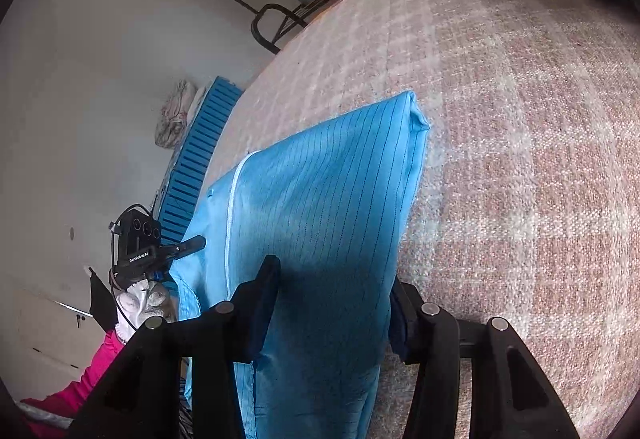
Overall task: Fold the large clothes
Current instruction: 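Grasp the folded coat's end with both tools, then lift the folded coat with both tools and carry it toward the clothes stack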
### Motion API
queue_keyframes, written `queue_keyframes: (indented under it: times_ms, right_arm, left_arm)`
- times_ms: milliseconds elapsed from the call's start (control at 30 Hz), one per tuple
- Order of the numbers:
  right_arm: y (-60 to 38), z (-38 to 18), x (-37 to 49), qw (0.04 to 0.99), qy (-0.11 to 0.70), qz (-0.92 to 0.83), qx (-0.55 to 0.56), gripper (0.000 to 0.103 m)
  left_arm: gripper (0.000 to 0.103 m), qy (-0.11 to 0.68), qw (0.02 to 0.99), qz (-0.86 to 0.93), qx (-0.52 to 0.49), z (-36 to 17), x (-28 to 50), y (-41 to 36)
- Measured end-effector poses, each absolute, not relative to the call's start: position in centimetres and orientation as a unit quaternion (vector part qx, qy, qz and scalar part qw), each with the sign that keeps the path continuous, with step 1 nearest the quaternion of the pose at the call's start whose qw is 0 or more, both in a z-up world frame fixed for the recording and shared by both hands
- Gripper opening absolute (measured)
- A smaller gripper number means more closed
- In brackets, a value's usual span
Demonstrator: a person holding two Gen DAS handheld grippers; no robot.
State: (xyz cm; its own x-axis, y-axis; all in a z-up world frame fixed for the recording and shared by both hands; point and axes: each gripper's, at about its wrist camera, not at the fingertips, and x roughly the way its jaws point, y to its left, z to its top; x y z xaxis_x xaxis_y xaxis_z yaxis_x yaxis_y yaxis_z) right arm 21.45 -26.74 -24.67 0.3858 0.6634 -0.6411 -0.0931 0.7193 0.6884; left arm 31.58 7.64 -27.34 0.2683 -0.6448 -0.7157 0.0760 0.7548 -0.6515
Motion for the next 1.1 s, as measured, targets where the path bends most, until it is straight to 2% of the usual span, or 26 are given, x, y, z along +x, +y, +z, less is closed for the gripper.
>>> queue_keyframes:
  times_ms: [33,67,100,200,500,667,1100]
  right_arm:
    - [-26.2,-24.6,21.5,0.782,0.505,0.240,0.276,0.035]
    - [-25.6,-24.4,21.7,0.781,0.513,0.237,0.265,0.026]
    - [-25.0,-24.1,21.6,0.786,0.515,0.233,0.249,0.019]
    - [-23.3,-22.4,21.2,0.807,0.512,0.220,0.193,0.009]
    - [-20.3,-16.6,18.3,0.853,0.486,0.181,0.064,0.005]
    - [-20.4,-13.6,16.3,0.869,0.465,0.166,0.034,0.004]
    - [-28.8,-7.5,11.7,0.900,0.424,0.099,0.009,0.004]
  left_arm:
    - [0.019,0.553,0.763,-0.234,-0.240,-27.0,31.3,7.2]
    - [0.014,0.547,0.773,-0.230,-0.225,-26.7,31.0,6.7]
    - [0.012,0.541,0.782,-0.226,-0.212,-26.2,30.7,6.3]
    - [0.006,0.517,0.812,-0.216,-0.162,-24.4,29.4,5.0]
    - [0.005,0.425,0.875,-0.230,-0.027,-17.3,23.9,-0.5]
    - [0.005,0.396,0.882,-0.257,-0.011,-14.6,21.7,-2.8]
    - [0.005,0.368,0.867,-0.335,-0.009,-10.8,21.3,-11.0]
